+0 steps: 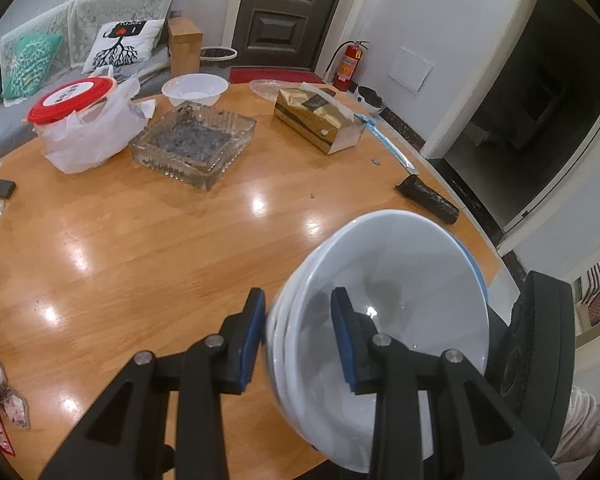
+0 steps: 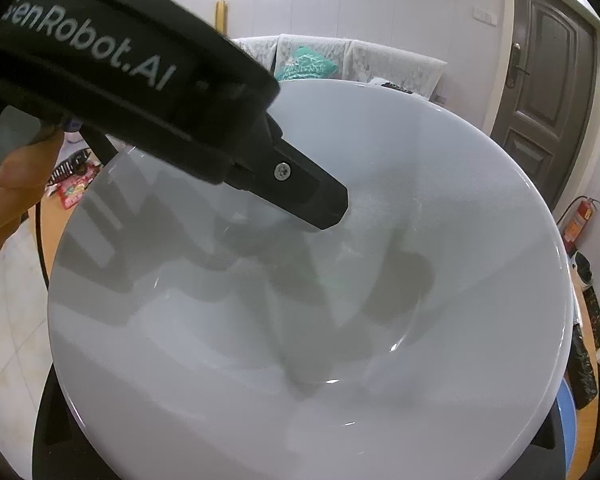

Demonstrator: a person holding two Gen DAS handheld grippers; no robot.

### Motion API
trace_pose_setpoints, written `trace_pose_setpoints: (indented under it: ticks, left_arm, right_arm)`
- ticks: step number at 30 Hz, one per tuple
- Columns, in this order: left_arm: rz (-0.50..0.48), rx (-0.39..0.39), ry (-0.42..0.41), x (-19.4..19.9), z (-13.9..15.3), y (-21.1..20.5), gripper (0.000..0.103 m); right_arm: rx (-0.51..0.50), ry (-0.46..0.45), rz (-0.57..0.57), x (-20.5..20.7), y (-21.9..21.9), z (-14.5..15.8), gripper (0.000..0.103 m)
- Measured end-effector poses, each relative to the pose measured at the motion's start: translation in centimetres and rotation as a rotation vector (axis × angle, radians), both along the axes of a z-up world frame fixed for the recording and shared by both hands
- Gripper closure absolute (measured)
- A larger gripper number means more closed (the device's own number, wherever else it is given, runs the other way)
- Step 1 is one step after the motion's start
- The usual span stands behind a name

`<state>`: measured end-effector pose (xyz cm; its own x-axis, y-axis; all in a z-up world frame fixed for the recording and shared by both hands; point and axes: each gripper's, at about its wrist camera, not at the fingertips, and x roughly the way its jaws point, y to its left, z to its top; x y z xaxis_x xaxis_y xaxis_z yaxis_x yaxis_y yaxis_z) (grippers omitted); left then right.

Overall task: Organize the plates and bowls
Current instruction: 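Carry the bowl stack with both grippers and lower it onto the blue plate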

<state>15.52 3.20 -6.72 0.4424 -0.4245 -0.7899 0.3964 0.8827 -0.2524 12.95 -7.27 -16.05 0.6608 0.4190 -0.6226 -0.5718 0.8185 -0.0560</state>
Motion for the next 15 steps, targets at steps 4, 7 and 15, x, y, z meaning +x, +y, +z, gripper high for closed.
trace_pose_setpoints:
  ticks: [4, 7, 15]
  left_arm:
    - [-0.004, 0.007, -0.008, -0.5, 0.6, -0.9, 0.073]
    - [-0.009, 0.009, -0.017, -0.9, 0.9, -1.6, 0.073]
    - [-0.027, 0.016, -0.03, -1.3, 1.7, -3.5, 0.073]
  right_arm:
    - [0.002, -0.007, -0.005, -0.3, -1.0, 0.2, 0.001]
    - [0.006, -0.009, -0.01, -0.5, -1.5, 0.3, 0.001]
    - [0.018, -0.018, -0.031, -2.1, -2.5, 0.9, 0.001]
